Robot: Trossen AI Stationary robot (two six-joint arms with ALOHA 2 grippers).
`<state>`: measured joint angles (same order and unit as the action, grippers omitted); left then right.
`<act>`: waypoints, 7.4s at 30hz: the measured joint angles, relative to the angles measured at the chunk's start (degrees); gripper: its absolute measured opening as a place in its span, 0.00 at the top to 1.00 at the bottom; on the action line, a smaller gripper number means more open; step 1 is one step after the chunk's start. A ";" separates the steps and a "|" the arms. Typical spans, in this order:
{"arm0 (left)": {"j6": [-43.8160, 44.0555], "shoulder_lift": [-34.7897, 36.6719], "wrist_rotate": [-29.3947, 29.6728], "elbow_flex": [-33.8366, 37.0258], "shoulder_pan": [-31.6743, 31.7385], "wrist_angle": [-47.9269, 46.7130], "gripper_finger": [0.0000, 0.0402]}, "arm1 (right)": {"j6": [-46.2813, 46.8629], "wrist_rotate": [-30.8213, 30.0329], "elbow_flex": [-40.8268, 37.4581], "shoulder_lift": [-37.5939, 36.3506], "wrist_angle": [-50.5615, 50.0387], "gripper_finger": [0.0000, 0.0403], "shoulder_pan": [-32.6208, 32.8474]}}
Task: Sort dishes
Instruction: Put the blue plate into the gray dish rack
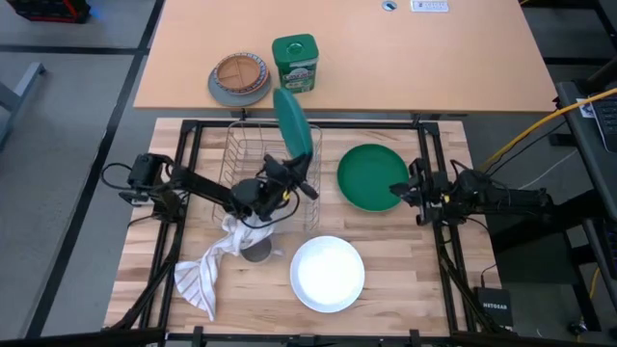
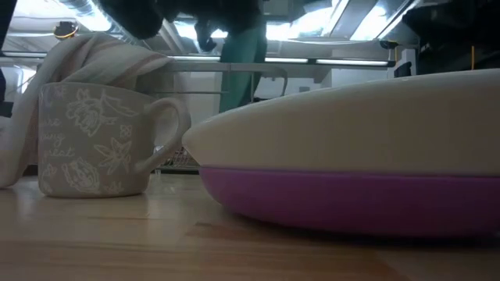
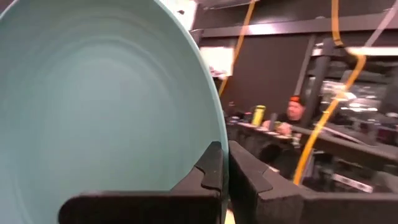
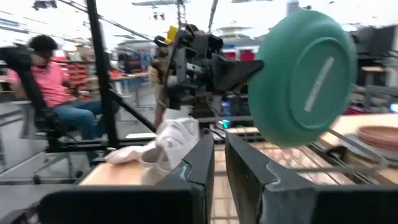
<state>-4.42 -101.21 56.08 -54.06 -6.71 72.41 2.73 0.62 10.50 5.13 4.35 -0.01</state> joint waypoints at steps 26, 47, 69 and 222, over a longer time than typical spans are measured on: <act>-24.99 -0.04 0.06 -0.02 0.36 -13.69 1.00 | 8.80 -26.69 2.20 32.83 43.45 0.88 0.00; -71.80 -0.04 9.24 -0.02 -2.72 -17.54 1.00 | 8.56 -22.10 33.60 57.90 22.49 0.61 -0.04; -77.38 -0.07 10.57 -0.04 -3.83 -18.00 1.00 | 12.05 -34.25 37.07 60.25 17.97 0.51 -1.81; -43.51 30.62 26.21 0.07 -26.25 -37.49 0.62 | -14.63 -43.89 69.39 101.04 3.27 0.61 -14.54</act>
<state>-47.93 -70.59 82.29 -54.00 -32.96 34.92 -11.90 -43.27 79.89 106.17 7.62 -14.56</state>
